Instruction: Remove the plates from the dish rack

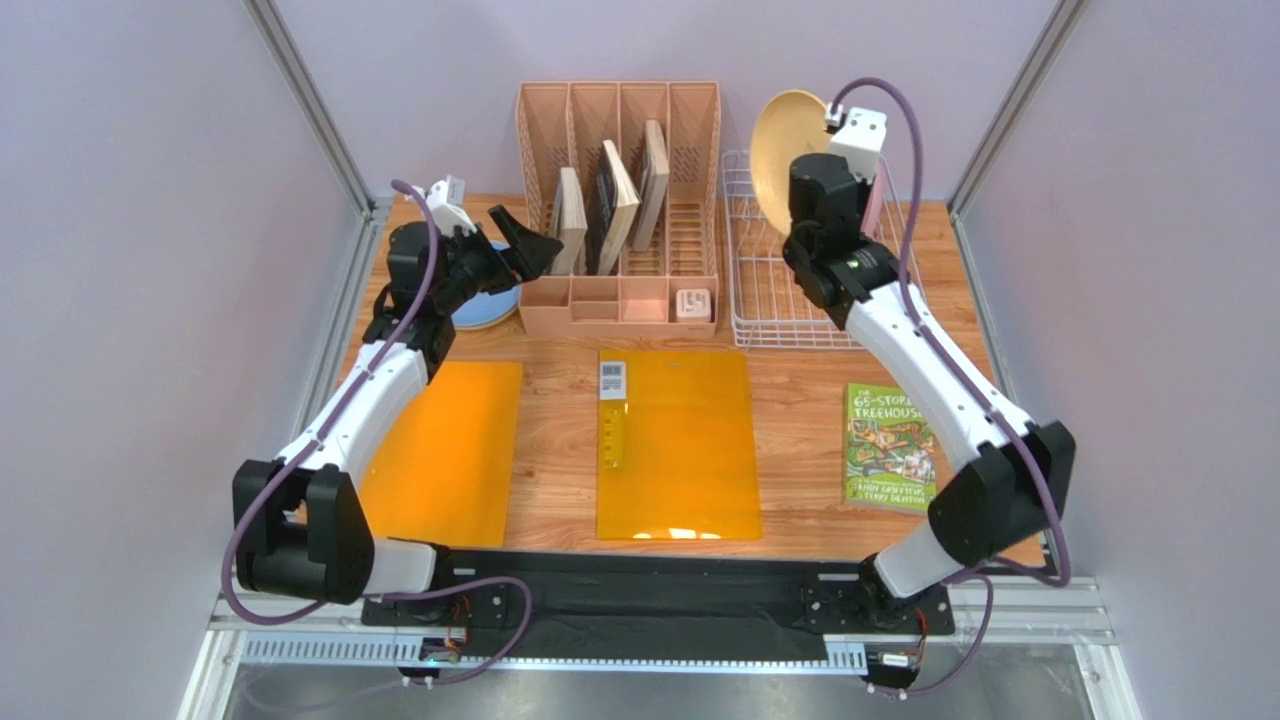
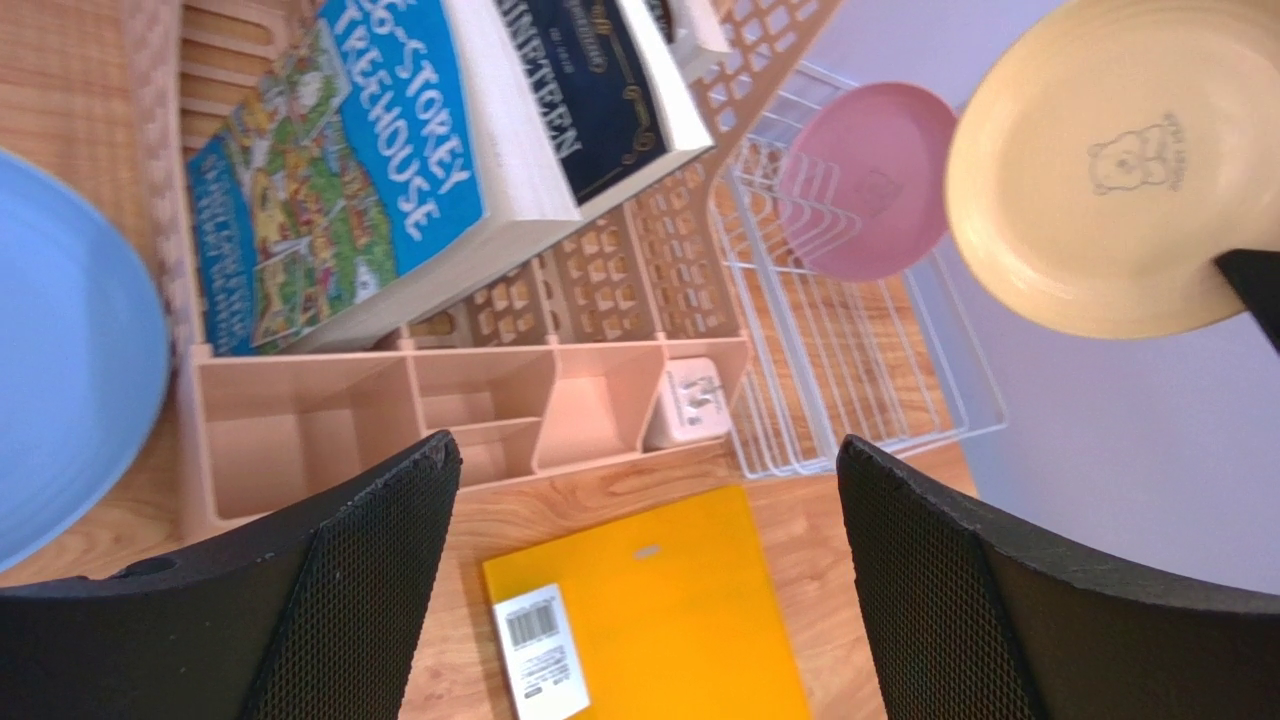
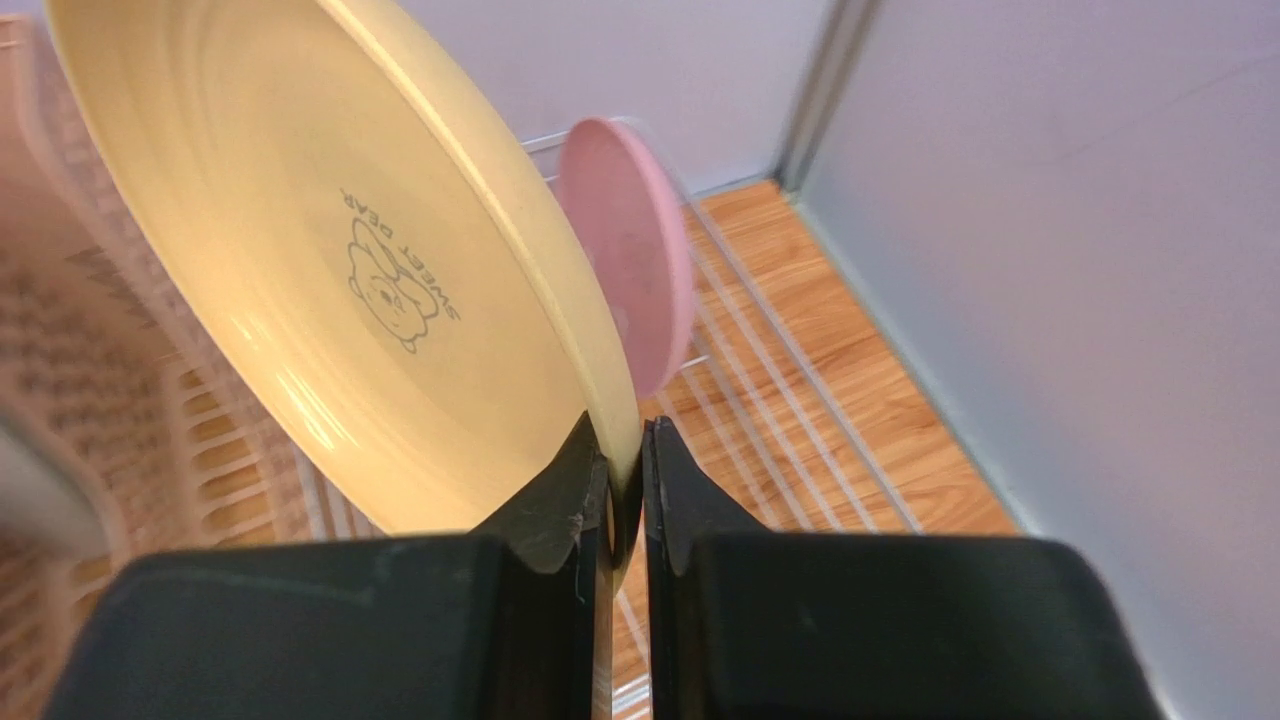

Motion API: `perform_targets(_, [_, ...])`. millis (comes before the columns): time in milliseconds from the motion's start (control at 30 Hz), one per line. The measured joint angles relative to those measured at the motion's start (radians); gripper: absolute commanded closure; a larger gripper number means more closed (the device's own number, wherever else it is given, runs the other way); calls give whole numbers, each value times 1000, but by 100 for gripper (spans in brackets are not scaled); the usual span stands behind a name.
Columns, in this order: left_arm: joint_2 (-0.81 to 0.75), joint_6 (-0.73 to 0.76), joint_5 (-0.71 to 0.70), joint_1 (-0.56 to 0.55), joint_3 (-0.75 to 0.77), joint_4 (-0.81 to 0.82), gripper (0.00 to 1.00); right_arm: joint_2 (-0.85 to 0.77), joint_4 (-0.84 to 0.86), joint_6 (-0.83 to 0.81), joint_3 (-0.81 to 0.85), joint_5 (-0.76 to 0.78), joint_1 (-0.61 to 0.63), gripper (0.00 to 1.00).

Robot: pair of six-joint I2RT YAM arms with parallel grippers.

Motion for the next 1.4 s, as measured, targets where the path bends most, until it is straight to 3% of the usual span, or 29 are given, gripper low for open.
perform_targets(400, [8,-87,113,-51,0,139,0,-176,-221,320,-147,-700,13,100])
perform_targets(633, [8,-85,102,-120,0,146,2,-177,-222,380,-183,-857,18,100])
perform_targets(733, [8,-74,83,-144,0,145,9,-177,-218,399,-186,-912,18,100])
perform_targets(833, [8,-58,60,-167,0,139,26,-177,-218,410,-193,-955,18,100])
perform_targets(867, [10,-49,51,-175,0,136,41,-177,-218,412,-194,-967,18,100])
perform_targets(933, [18,-40,36,-190,0,134,60,-177,-219,418,-196,-994,18,100])
perform_targets(967, [25,-24,24,-198,0,132,77,-177,-217,422,-196,-1012,18,100])
perform_targets(1067, [47,-12,7,-212,0,115,100,-175,-216,428,-196,-1041,18,100])
perform_targets(1167, [55,5,-10,-217,0,103,100,-161,-218,433,-201,-1049,11,84])
perform_targets(1233, [55,16,-26,-220,0,90,100,-150,-214,435,-201,-1061,10,63])
perform_targets(1267, [55,17,-34,-220,0,82,100,-146,-208,439,-201,-1065,10,38])
perform_targets(1400, [51,46,-108,-224,-2,43,100,-145,-195,427,-199,-1064,12,25])
